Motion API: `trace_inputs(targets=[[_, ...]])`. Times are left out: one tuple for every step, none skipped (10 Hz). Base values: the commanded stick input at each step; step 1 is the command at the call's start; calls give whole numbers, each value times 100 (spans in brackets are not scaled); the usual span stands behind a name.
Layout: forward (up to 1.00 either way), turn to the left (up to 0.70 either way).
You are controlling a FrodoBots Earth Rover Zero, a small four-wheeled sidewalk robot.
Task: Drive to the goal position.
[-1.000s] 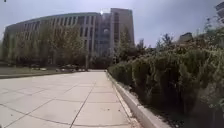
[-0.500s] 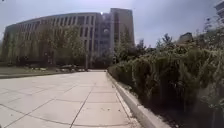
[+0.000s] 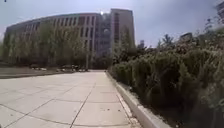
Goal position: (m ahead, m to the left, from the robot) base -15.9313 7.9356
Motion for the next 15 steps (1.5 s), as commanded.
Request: trace_inputs(targets=[[70, 35], [70, 35], [70, 35], [70, 35], [70, 35], [70, 35], [70, 35], [70, 35], [70, 35], [70, 35], [70, 35], [70, 35], [70, 35], [70, 35], [70, 35]])
